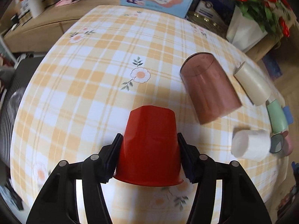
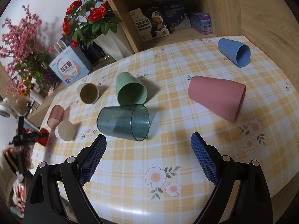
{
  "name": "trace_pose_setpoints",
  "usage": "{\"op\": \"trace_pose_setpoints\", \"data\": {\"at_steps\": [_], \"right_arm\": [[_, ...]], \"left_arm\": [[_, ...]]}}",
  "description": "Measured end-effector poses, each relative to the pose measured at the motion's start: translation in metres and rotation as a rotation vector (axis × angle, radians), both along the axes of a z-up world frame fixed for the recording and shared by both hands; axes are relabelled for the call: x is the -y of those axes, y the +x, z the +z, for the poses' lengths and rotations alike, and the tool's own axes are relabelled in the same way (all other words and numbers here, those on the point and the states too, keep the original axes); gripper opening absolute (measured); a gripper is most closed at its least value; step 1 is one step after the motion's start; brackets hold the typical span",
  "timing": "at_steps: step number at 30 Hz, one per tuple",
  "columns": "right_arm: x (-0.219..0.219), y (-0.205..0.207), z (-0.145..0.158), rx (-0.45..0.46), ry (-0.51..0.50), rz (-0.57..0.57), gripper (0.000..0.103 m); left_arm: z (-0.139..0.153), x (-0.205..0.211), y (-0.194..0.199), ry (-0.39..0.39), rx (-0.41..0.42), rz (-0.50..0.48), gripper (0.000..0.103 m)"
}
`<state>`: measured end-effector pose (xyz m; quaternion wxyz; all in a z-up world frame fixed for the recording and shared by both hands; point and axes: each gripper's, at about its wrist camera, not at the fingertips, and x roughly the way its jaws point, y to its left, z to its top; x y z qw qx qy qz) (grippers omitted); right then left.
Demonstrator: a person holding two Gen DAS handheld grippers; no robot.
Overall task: Flip cup upside down
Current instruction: 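Lift the red cup with the left gripper, carry it toward the right gripper, release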
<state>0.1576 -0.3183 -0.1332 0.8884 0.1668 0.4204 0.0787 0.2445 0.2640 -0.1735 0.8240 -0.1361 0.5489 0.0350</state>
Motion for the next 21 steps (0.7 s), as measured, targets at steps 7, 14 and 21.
{"op": "trace_pose_setpoints", "data": {"at_steps": [7, 14, 21], "right_arm": [[0.016, -0.002, -0.002, 0.002, 0.042, -0.034, 0.089], [0.034, -0.007, -0.002, 0.012, 0.044, -0.069, 0.089], [0.058, -0.017, 0.006, 0.035, 0.045, -0.096, 0.089]], "left_arm": [[0.045, 0.04, -0.045, 0.008, 0.051, -0.028, 0.056], [0.077, 0.138, -0.085, -0.084, 0.134, -0.184, 0.056], [0.05, 0.259, -0.083, -0.264, 0.085, -0.317, 0.056]]}}
